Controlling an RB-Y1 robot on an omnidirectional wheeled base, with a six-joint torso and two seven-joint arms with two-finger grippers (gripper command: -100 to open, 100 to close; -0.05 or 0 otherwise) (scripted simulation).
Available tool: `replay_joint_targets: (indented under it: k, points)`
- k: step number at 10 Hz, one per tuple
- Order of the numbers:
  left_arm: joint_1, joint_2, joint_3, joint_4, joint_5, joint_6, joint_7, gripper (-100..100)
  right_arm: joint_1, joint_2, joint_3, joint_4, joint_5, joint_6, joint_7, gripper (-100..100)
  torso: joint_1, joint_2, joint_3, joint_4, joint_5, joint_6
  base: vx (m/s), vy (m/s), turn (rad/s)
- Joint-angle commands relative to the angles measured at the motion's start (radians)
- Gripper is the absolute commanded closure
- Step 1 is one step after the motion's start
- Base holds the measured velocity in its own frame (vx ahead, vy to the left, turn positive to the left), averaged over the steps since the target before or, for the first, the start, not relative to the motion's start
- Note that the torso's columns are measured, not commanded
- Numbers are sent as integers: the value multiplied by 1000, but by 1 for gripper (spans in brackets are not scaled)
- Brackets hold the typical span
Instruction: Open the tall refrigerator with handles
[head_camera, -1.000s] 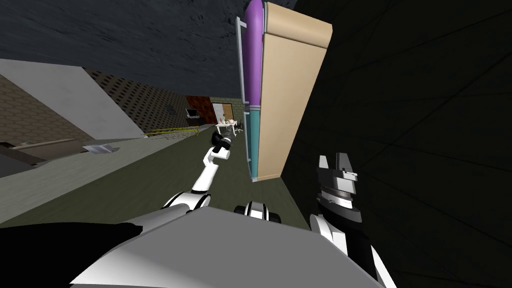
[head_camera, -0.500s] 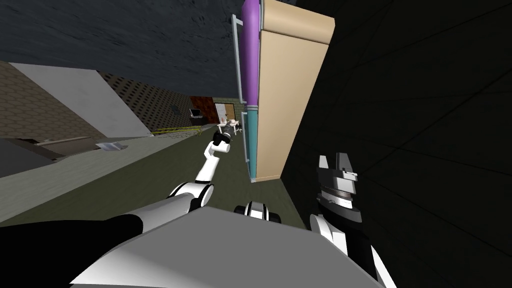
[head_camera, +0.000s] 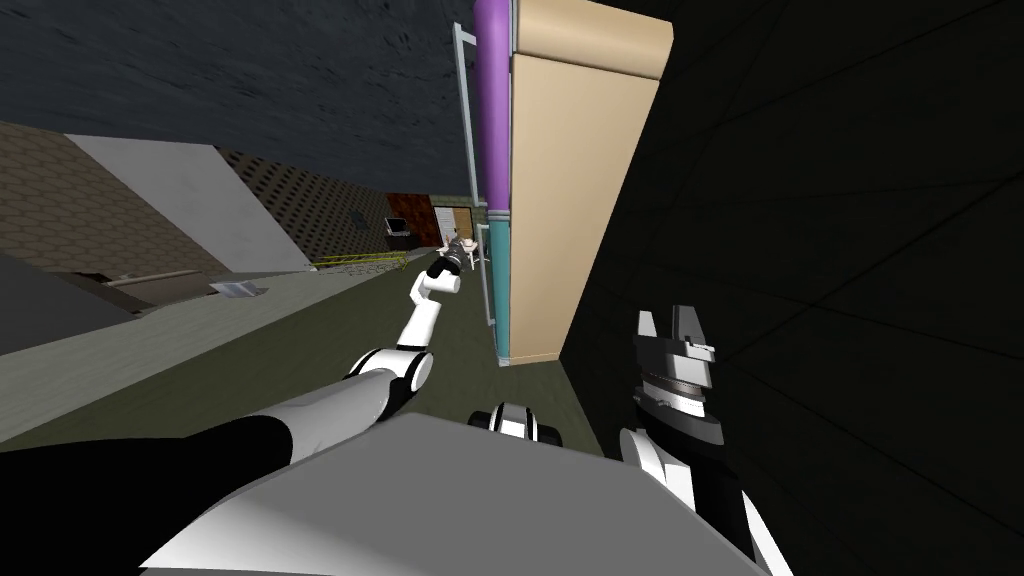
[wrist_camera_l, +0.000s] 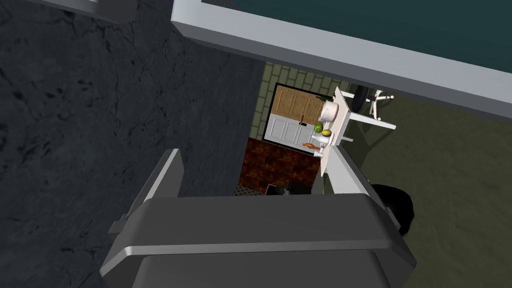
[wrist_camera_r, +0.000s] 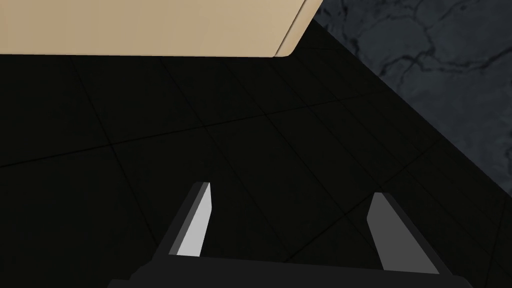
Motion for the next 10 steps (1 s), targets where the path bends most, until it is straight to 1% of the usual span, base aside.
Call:
replay_joint_targets:
  k: [1, 2, 4, 5, 8, 9, 10]
  points:
    - [-83, 13, 36, 74, -7, 63, 5, -100, 0, 0, 0, 0, 0, 0, 0, 0, 0, 1, 1, 0, 0, -1, 62, -151, 131]
    - [-103, 13, 36, 74, -7, 63, 5, -100, 0, 0, 0, 0, 0, 0, 0, 0, -3, -1, 0, 0, -1, 0, 66, -126, 46]
    - [-170, 22, 68, 141, -18, 117, 5, -100, 0, 0, 0, 0, 0, 0, 0, 0, 0, -2, -1, -1, 0, 0, 76, -131, 81]
    - [-189, 22, 68, 141, -18, 117, 5, -100, 0, 0, 0, 0, 0, 0, 0, 0, -1, -1, -1, 0, 0, 0, 32, -116, 55]
    - [-291, 32, 114, 230, -39, 187, 1, -100, 0, 0, 0, 0, 0, 0, 0, 0, -1, 0, 0, 0, 0, 0, 39, -139, 104]
    - [-297, 32, 114, 230, -39, 187, 1, -100, 0, 0, 0, 0, 0, 0, 0, 0, -3, -1, 0, 0, -1, 0, 29, -123, 35]
    - [-328, 35, 128, 255, -46, 207, -1, -100, 0, 0, 0, 0, 0, 0, 0, 0, 0, 0, 0, 0, 0, 0, 19, -95, 65]
